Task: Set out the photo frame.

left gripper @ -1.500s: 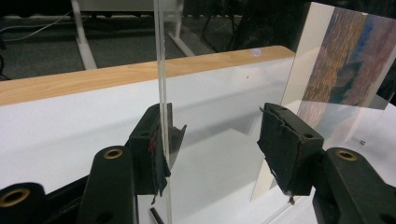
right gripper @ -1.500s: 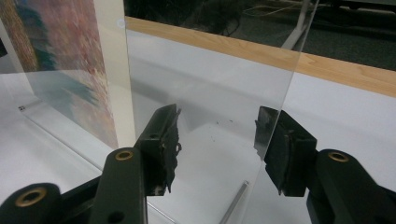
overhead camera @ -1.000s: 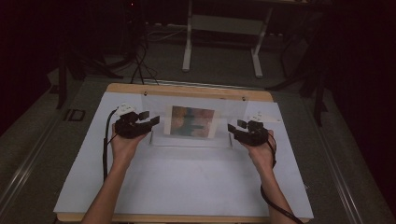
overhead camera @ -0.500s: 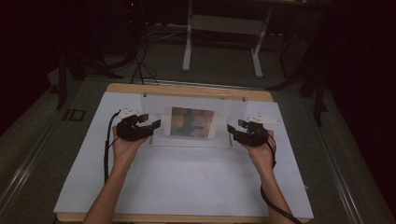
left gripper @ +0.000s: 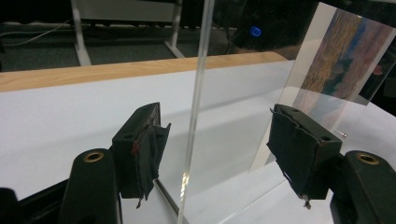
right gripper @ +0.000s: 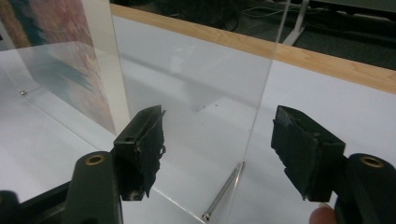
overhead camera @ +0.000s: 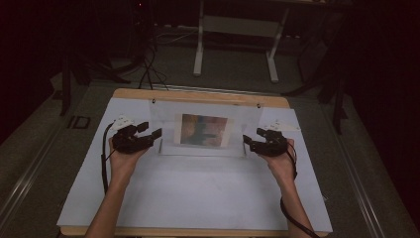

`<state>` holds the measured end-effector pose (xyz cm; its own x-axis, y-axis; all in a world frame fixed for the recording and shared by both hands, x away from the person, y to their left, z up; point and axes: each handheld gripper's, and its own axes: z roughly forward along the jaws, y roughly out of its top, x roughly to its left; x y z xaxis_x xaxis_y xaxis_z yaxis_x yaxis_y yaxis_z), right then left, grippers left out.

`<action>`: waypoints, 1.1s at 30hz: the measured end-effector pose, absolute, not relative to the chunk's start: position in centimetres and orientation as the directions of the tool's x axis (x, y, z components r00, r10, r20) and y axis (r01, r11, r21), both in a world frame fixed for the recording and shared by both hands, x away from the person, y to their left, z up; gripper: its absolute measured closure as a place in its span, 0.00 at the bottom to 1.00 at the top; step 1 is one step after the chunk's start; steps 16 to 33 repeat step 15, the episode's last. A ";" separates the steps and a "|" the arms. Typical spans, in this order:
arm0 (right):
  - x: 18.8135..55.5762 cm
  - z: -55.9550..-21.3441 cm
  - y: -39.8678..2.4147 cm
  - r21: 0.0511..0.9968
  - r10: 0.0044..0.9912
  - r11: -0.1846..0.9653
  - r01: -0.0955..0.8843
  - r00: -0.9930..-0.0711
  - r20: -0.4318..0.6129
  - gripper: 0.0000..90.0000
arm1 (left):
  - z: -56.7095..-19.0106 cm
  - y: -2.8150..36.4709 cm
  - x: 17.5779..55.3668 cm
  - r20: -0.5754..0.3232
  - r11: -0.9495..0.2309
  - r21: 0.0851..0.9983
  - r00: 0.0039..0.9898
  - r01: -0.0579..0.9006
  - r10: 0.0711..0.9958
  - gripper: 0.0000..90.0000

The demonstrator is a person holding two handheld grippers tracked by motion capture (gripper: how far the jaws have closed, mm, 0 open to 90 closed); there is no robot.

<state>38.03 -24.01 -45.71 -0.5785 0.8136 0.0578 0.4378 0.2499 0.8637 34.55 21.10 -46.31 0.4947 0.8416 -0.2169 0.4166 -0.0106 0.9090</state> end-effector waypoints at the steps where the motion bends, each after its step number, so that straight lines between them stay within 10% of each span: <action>1: 38.0 -45.7 -24.1 0.865 0.812 0.252 0.435 -0.580 0.055 0.36 | -46.3 21.3 34.5 -0.215 -0.014 0.907 0.491 0.422 0.844 0.40; 33: 37.3 -45.8 -28.7 0.823 0.816 0.266 0.502 -0.572 0.086 0.34 | -47.0 24.0 32.8 -0.165 -0.049 0.884 0.407 0.466 0.898 0.41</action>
